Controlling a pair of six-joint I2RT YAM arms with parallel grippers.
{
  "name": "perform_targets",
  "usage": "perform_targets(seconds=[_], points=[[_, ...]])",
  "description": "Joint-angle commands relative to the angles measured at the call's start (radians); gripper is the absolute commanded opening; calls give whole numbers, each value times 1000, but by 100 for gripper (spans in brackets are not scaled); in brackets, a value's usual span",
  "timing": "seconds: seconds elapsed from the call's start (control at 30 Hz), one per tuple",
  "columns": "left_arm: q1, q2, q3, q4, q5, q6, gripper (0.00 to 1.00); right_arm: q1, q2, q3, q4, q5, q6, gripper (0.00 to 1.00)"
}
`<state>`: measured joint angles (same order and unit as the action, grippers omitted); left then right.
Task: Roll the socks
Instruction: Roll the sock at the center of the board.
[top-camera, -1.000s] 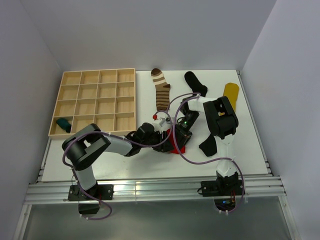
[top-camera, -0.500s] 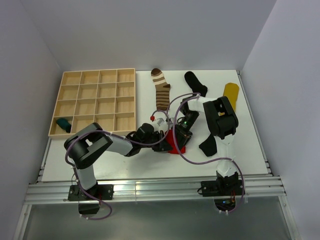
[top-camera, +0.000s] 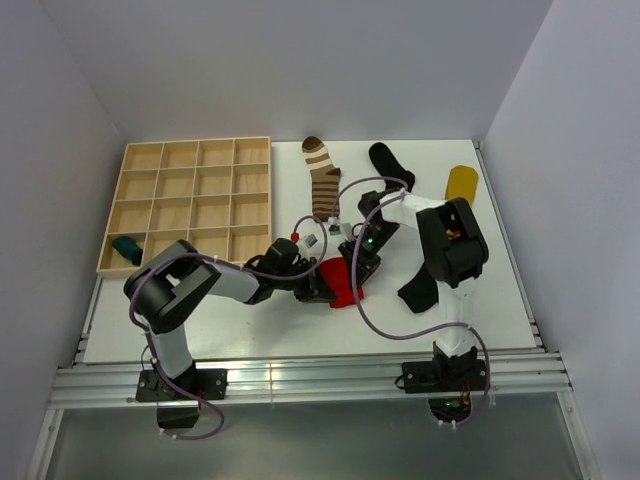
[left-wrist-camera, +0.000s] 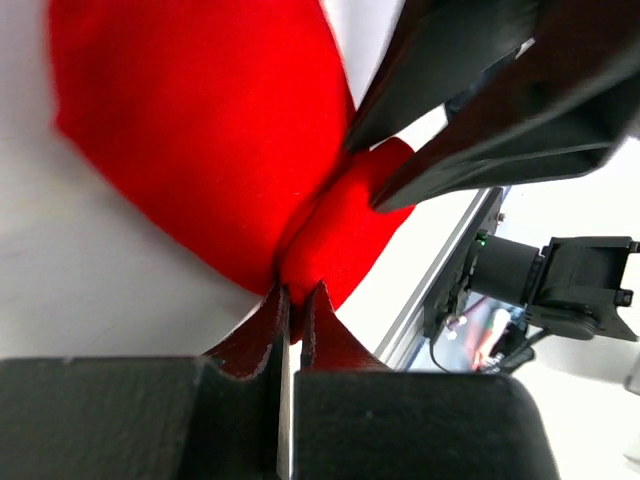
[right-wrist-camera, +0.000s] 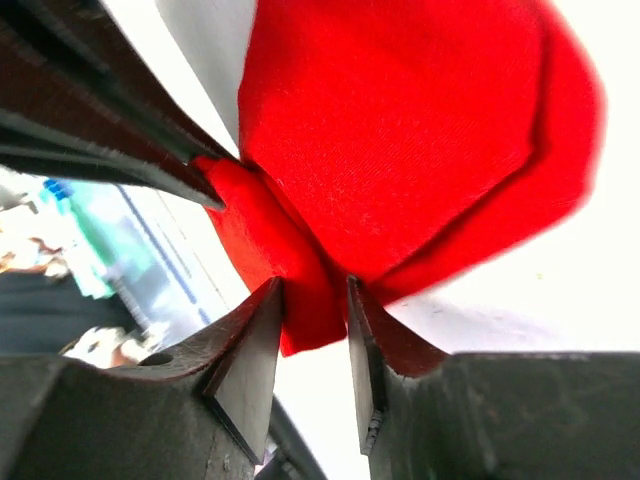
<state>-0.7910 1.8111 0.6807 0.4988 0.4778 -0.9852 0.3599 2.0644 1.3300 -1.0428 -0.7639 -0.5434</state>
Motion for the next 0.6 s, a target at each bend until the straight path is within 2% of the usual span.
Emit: perform_targets(seconds=[0.0, 0.27, 0.57], points=[[39, 34, 3, -209, 97, 34, 0, -35, -81, -20, 147, 5, -43, 40], [127, 73, 51, -382, 182, 85, 0, -76, -275, -155, 299, 11, -93, 45], [142, 100, 169, -560, 176, 123, 0, -44, -630, -399, 483, 9, -201, 54]])
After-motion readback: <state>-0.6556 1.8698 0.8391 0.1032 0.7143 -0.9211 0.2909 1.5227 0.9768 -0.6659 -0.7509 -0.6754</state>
